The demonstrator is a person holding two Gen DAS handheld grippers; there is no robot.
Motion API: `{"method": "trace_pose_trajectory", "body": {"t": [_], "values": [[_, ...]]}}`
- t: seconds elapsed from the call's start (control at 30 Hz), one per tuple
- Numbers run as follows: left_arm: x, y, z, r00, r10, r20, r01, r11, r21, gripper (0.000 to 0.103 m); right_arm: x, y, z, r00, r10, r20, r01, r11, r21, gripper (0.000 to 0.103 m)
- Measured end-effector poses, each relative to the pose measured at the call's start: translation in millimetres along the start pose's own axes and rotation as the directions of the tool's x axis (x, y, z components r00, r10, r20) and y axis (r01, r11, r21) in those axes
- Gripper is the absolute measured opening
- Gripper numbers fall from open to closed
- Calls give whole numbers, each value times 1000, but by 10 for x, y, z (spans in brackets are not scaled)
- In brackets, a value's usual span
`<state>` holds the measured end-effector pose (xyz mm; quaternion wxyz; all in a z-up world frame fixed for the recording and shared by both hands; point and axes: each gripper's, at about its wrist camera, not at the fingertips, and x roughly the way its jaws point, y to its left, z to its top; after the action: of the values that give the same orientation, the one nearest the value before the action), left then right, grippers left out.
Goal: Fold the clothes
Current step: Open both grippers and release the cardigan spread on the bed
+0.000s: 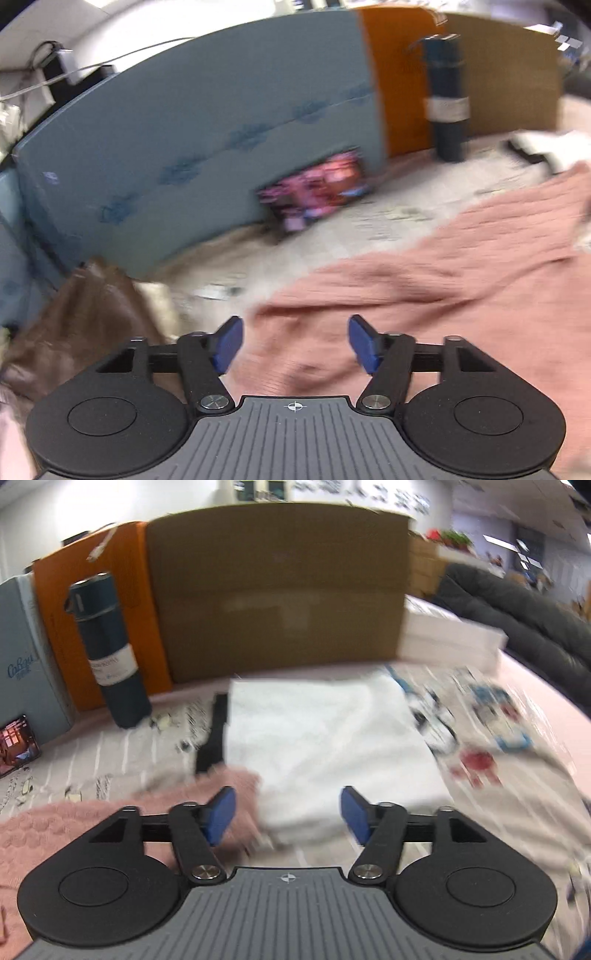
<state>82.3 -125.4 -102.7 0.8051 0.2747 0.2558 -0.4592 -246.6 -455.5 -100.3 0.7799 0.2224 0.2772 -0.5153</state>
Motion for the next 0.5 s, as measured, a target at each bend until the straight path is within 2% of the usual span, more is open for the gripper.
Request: {"method": "trace_pose_trajectory", "body": {"t": [0.07, 0.13, 0.23, 0.37, 0.47, 0.5], "values": [[-110, -165, -15, 994, -107, 8, 107, 994, -24, 71, -86, -127, -148, 999, -5, -40, 7, 999, 47, 69], [-174, -391, -18, 984, -179, 10, 179, 984, -14, 72, -122, -230, -325, 995, -8, -96, 17, 995, 100, 71], [-215, -756, -24, 973, -231, 14, 231, 973, 26, 73, -131, -354, -566, 985, 8, -174, 26, 981, 192, 71], [-238, -1073, -68, 953, -303, -13, 303, 952, 45, 73, -116, -372, -745, 971, 81, -226, -15, 960, 281, 67], [-259, -1168, -119, 947, -318, -35, 320, 945, 69, 73, -114, -284, -821, 962, 100, -254, -23, 957, 289, 51], [-264, -1191, -136, 946, -322, -41, 324, 943, 73, 73, -122, -294, -821, 956, 129, -263, -40, 947, 318, 41]]}}
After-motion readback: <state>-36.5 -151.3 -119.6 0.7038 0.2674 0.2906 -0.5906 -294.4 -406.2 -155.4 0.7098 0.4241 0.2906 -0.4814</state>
